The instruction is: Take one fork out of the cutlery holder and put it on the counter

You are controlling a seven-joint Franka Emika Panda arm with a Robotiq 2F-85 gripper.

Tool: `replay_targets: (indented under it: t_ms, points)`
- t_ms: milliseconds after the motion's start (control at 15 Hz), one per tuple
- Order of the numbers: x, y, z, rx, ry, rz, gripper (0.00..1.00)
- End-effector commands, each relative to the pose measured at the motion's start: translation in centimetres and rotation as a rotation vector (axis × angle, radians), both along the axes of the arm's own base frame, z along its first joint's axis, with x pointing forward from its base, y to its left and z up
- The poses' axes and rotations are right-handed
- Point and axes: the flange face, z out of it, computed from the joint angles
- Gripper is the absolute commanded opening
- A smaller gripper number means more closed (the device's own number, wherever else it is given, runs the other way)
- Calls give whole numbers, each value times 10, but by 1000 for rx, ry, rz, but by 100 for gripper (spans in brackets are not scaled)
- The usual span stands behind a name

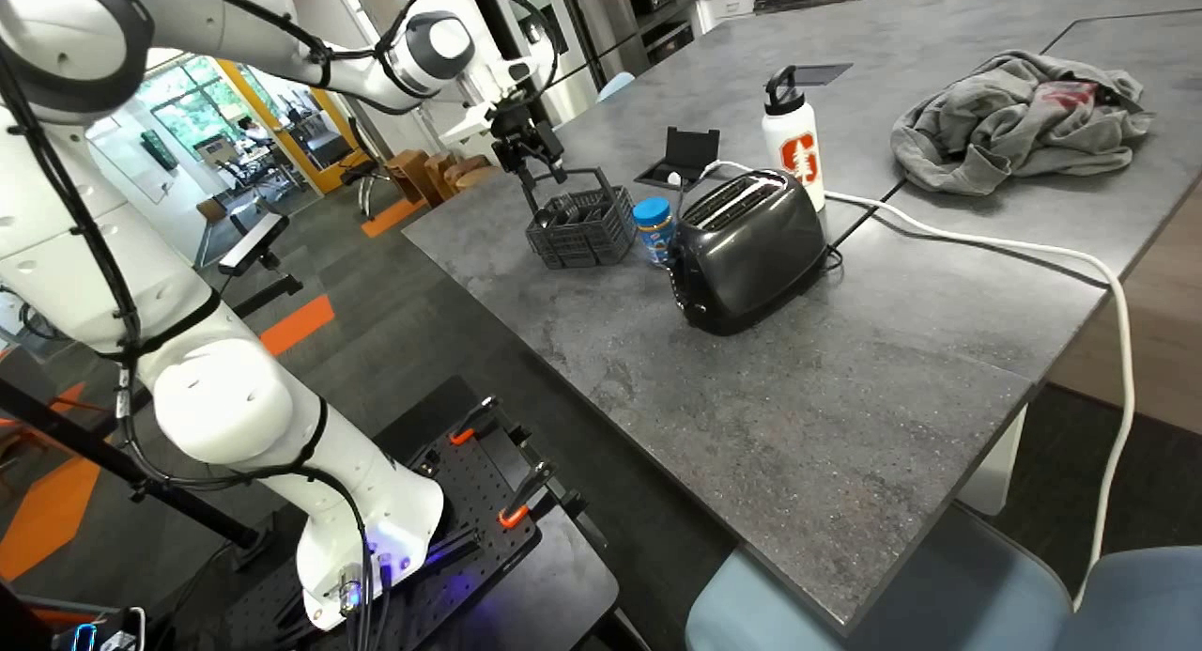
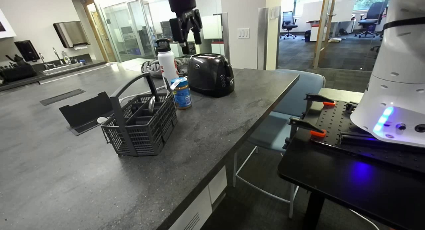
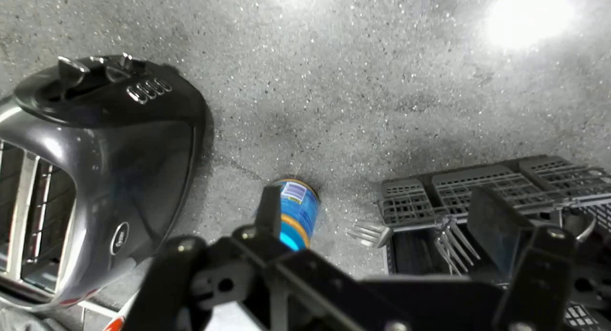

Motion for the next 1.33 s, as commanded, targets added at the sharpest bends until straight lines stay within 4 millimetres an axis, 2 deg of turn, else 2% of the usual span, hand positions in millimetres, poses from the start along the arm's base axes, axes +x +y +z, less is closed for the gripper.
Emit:
replay_targets:
  t_ms: [0, 267, 667, 867, 1267]
  points:
    - [32, 19, -19, -7, -38, -25, 100]
    - [42, 43, -41, 25, -70, 15, 100]
    - [41, 76, -51, 98, -141, 56, 100]
    - [34, 81, -58, 65, -120, 36, 100]
    - [32, 81, -61, 87, -109, 57, 100]
